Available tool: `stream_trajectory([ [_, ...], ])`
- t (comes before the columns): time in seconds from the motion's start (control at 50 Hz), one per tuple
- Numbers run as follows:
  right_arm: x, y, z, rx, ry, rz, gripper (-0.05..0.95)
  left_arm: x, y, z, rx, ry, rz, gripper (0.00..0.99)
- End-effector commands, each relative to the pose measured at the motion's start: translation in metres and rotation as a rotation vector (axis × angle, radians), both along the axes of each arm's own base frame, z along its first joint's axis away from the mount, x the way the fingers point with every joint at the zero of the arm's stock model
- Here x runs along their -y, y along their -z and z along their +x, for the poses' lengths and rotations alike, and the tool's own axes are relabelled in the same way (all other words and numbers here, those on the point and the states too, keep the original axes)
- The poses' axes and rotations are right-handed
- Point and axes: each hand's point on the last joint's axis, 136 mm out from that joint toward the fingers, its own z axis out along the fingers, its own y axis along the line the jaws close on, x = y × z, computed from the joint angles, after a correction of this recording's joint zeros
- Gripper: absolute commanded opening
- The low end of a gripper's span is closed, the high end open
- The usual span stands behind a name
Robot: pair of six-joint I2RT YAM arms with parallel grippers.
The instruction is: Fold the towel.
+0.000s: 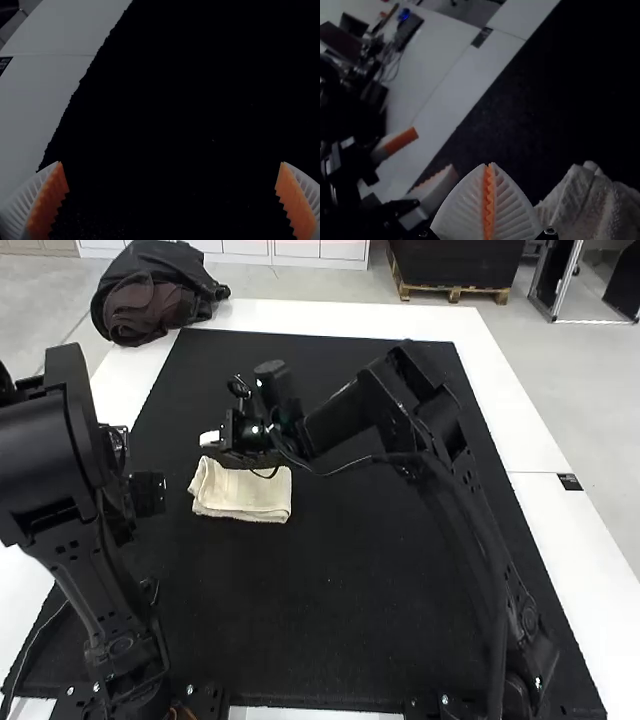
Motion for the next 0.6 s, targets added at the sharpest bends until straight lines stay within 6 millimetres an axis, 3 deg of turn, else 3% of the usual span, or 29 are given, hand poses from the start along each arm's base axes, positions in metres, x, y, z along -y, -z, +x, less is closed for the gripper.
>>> stream_trajectory([
  [0.0,-0.007,0.009,0.002,-0.008,-0.004,0.0,-0.03,0.001,-0.005,0.0,0.021,0.007,-0.001,0.97],
  [0.58,-0.018,0.06,-0.003,-0.043,-0.021,-0.048,-0.03,0.002,-0.005,0.001,0.029,0.002,-0.019,0.97],
])
